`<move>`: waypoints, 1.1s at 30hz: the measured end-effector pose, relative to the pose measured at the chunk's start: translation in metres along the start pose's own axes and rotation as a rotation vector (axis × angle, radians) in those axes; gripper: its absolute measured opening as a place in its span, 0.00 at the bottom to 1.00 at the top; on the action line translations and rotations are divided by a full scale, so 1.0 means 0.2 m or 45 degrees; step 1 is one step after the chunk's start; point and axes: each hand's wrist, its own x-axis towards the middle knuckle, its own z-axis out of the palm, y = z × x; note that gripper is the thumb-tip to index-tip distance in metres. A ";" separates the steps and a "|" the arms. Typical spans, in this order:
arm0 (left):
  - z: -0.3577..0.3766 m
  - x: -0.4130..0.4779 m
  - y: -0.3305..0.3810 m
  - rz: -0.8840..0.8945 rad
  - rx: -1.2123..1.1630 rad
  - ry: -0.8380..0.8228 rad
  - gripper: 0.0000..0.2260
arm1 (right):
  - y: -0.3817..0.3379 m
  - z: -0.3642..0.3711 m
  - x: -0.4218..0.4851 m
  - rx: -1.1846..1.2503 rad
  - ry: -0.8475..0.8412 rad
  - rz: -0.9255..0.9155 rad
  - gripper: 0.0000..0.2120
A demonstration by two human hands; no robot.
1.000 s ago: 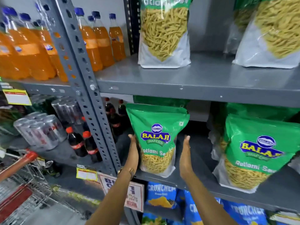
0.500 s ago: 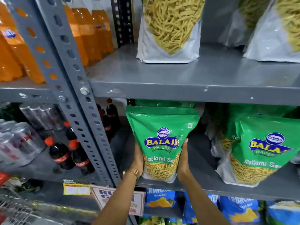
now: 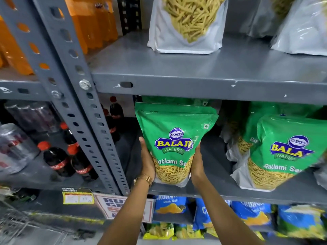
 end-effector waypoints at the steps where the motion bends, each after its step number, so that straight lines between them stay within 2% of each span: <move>1: 0.01 -0.02 -0.01 0.015 -0.001 0.028 0.30 | 0.00 -0.01 0.00 -0.024 0.015 0.007 0.23; 7: 0.03 -0.06 -0.04 -0.021 -0.050 0.007 0.30 | -0.02 -0.01 0.01 -0.039 0.030 -0.016 0.23; 12: 0.05 -0.05 -0.04 0.039 0.023 0.172 0.26 | -0.04 -0.02 -0.01 -0.177 0.103 -0.049 0.23; 15: 0.06 -0.08 -0.03 0.226 0.071 0.477 0.21 | -0.08 -0.04 -0.06 -0.249 0.159 -0.077 0.25; 18: 0.08 -0.16 -0.06 0.451 0.114 0.821 0.20 | -0.11 -0.15 -0.15 -0.291 0.204 -0.131 0.22; 23: 0.18 -0.39 -0.27 0.740 0.311 0.929 0.19 | -0.14 -0.39 -0.38 -0.310 0.135 -0.236 0.16; 26: 0.33 -0.54 -0.39 0.755 0.475 0.972 0.22 | -0.19 -0.52 -0.51 -0.415 0.054 -0.365 0.17; 28: 0.47 -0.67 -0.49 0.825 0.612 0.897 0.25 | -0.24 -0.60 -0.58 -0.502 0.037 -0.472 0.16; 29: 0.53 -0.73 -0.54 0.938 0.728 0.801 0.26 | -0.26 -0.67 -0.61 -0.549 0.063 -0.537 0.16; 31: 0.66 -0.80 -0.64 1.162 0.916 0.483 0.26 | -0.32 -0.79 -0.64 -0.633 0.170 -0.643 0.20; 33: 0.76 -0.79 -0.71 1.177 0.951 0.113 0.23 | -0.39 -0.93 -0.65 -0.633 0.311 -0.723 0.25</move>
